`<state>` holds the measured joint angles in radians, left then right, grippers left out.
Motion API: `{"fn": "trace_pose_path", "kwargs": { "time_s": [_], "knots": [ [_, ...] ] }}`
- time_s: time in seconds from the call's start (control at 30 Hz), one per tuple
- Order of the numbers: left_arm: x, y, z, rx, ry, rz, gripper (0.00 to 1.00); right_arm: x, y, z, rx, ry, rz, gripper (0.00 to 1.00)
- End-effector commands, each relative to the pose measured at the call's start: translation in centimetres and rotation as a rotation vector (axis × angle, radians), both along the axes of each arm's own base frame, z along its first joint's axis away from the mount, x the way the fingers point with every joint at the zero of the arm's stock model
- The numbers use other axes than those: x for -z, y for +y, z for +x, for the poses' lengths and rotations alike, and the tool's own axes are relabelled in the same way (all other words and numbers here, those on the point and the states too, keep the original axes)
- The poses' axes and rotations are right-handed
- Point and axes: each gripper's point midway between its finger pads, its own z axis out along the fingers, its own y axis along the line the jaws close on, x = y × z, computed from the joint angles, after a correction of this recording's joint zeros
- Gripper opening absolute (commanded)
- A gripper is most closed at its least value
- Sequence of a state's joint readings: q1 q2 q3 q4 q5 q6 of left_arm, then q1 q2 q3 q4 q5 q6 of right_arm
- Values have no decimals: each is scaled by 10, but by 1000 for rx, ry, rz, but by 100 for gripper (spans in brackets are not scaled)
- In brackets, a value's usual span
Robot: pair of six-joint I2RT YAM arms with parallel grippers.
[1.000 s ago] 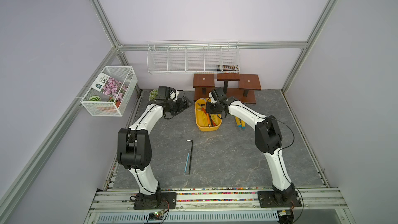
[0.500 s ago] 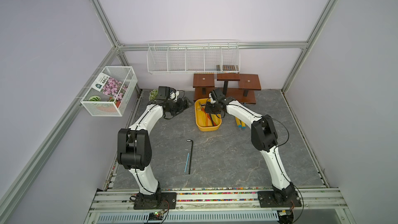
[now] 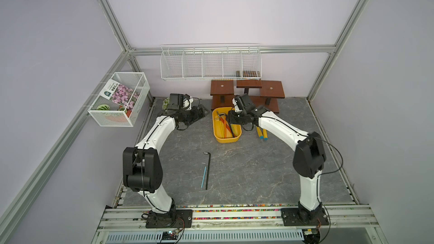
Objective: Put the hex key on the desktop into the storage box
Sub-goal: Place the Allen key in the storage box, then pick up the Allen key from the center of the board.
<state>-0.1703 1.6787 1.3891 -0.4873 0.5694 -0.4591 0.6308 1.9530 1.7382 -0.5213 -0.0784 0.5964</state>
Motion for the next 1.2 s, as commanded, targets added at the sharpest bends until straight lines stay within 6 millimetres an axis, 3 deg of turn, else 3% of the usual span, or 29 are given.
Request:
{"fn": "trace_pose_path", "kwargs": {
  "time_s": [0.0, 0.27, 0.43, 0.57, 0.83, 1.17],
  "knots": [
    [-19, 3, -8, -4, -43, 0, 98, -9, 0, -27, -14, -55, -29, 50],
    [-30, 19, -65, -42, -52, 19, 99, 6, 8, -98, -50, -47, -90, 53],
    [-22, 33, -102, -73, -22, 67, 100, 33, 23, -137, -69, -7, -112, 53],
    [-15, 38, -127, -91, -13, 55, 100, 66, 32, -158, -42, 58, -116, 53],
    [6, 72, -147, -239, -30, 163, 100, 103, 51, -176, -40, 111, -175, 54],
    [30, 89, -149, -295, 77, 235, 100, 132, 77, -186, -86, 162, -242, 54]
  ]
}}
